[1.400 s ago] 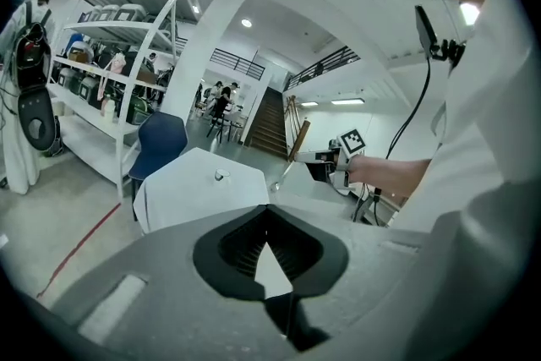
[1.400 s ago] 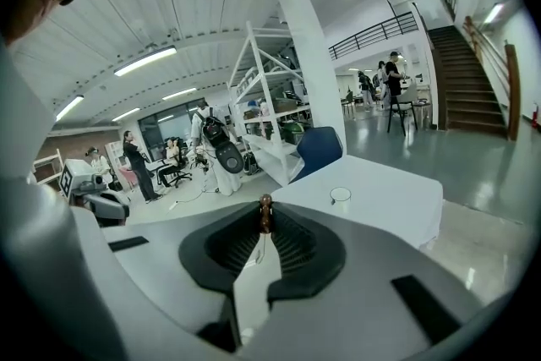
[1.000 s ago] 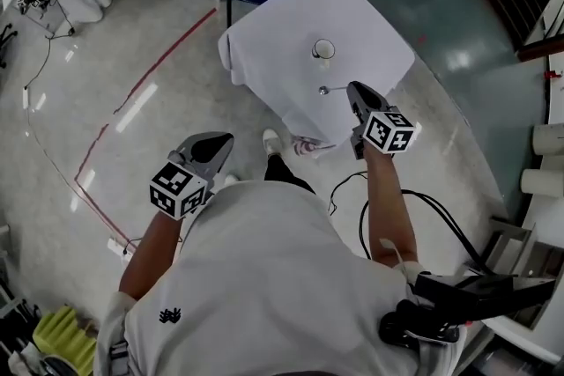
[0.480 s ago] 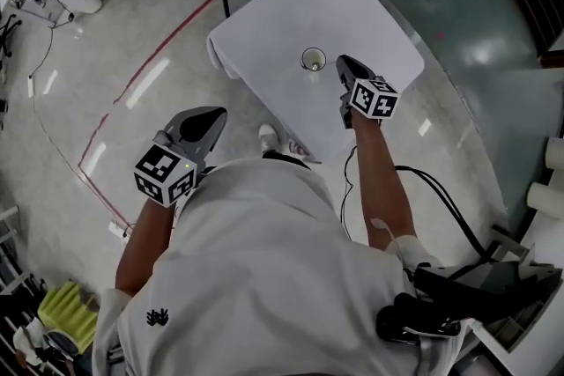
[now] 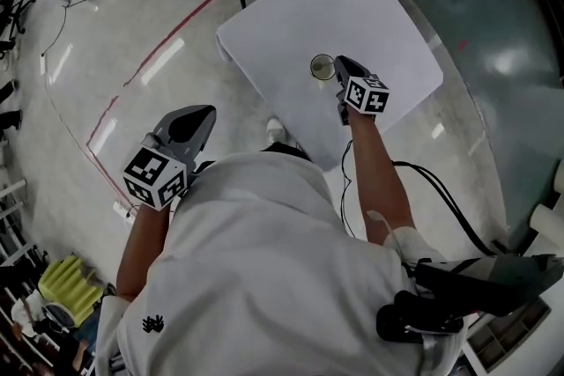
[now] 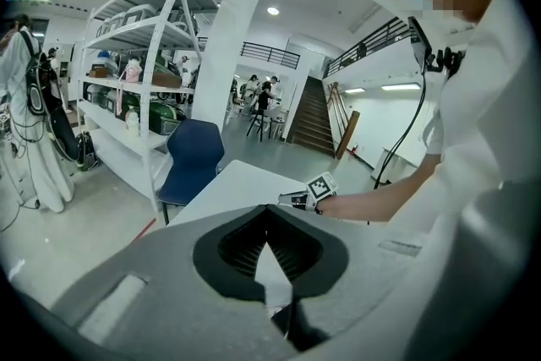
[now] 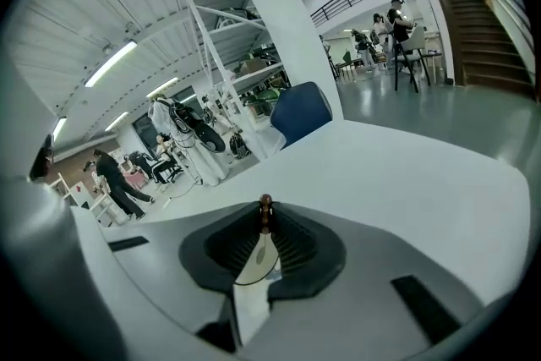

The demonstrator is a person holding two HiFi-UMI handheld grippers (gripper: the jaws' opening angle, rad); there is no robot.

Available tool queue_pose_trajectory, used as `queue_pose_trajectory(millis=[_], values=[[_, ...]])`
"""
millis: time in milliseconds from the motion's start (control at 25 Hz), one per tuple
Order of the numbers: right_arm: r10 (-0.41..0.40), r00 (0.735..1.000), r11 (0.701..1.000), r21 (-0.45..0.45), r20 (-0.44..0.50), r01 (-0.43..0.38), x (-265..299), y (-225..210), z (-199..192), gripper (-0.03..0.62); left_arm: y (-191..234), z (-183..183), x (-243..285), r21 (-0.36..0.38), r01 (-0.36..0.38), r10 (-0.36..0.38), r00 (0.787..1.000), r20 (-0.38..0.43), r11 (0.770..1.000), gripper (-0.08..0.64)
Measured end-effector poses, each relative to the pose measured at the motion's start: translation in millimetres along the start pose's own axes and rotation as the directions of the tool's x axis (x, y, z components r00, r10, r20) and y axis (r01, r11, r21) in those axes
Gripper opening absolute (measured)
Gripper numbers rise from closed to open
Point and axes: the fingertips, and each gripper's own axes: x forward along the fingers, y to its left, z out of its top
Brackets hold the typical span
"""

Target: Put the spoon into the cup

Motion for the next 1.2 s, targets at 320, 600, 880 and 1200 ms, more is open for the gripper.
queue_pose_trajectory(millis=[320, 600, 880, 1200], values=[[0.018, 1.0, 0.999, -0.044, 0.003, -0.018, 18.0, -9.8, -10.6, 0.051, 7.6, 2.3, 10.8, -0.012, -0.028, 0.028, 1.0, -0.005, 1.0, 0.008], [0.009, 1.0, 0.997, -0.071, -0.03, -0.011, 22.5, -8.3, -16.7, 0.155, 10.0, -2.5, -4.5, -0.025, -0.04, 0.04, 0.999, 0.009, 0.999, 0.008], [-0.043, 0.999, 0.996, -0.079, 0.008, 0.043, 0.1, -4.2, -9.4, 0.204, 6.7, -15.3, -27.7, -0.025, -0.02, 0.021, 1.0, 0.023, 0.999, 0.008], [-0.095, 0.993, 0.991, -0.093, 0.067, 0.101, -44.5, 22.5, -11.1, 0.202, 1.6, -34.5, -59.1, -0.011, 0.043, -0.042, 0.998, 0.05, 0.999, 0.008]])
